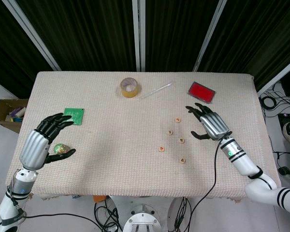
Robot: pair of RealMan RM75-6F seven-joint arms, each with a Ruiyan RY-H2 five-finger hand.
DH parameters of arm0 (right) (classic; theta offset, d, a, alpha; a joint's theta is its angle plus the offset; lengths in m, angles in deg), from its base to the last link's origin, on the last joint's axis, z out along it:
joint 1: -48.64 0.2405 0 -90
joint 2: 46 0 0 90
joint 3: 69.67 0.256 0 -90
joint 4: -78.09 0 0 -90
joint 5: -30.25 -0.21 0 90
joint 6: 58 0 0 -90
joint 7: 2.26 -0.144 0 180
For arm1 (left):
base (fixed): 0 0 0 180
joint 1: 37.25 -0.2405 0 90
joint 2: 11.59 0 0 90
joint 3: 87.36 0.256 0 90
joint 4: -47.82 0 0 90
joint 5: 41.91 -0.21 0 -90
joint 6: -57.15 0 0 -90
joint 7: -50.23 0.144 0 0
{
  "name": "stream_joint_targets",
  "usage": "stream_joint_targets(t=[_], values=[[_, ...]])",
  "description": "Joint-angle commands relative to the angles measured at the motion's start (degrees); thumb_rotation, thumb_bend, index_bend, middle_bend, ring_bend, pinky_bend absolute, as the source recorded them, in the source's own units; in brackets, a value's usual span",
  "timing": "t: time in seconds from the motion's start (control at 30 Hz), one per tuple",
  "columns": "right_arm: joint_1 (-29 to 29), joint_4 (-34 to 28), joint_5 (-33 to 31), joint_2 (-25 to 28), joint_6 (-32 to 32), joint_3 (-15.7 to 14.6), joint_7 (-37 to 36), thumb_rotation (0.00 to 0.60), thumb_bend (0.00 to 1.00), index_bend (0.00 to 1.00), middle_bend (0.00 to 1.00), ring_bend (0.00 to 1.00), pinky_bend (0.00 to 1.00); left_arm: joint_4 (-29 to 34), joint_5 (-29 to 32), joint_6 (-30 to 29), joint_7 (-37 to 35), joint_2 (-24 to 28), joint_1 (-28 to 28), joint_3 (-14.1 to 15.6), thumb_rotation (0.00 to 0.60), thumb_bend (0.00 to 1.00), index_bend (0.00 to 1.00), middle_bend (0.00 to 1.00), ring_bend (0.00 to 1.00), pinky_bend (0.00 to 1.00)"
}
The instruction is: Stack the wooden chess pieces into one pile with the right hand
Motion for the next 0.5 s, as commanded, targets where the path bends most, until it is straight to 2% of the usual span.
stream_joint_targets(t=[0.03, 0.13, 0.27, 0.5], values=[[1.1, 1.3, -0.7, -1.0, -0.8, 0.1, 0.2, 0.600, 0.26, 0.10, 0.24, 0.02, 0.17, 0.1, 0.7, 0.4, 0.1, 0.3, 0.4, 0.0, 0.600, 0.05, 0.24, 0.20, 0.14, 0.21], [1.1, 1.2, -0.4, -1.0, -0.2, -0.5, 0.0, 0.600, 0.25, 0.10, 0.24, 0.02, 0.17, 0.1, 1.1, 0.3, -0.2, 0.4, 0.5, 0.0, 0.600, 0.05, 0.24, 0.20, 0.14, 0.21], [-0.6, -1.2, 2.5, 0.1, 3.7, -2.7, -1.1, 0.600, 0.25, 0.13, 0.26, 0.03, 0.17, -0.2, 1.7, 0.3, 0.1, 0.5, 0.3, 0.4, 0.600, 0.05, 0.24, 0.20, 0.14, 0.21], [-5.1, -5.4, 11.2, 2.5, 9.8, -11.1, 2.2, 0.600, 0.20, 0.28, 0.27, 0.04, 0.18, 1.6, 5.7, 4.2, 6.0, 2.6, -1.1, 2.9, 0.600, 0.05, 0.24, 0.20, 0.14, 0.21]])
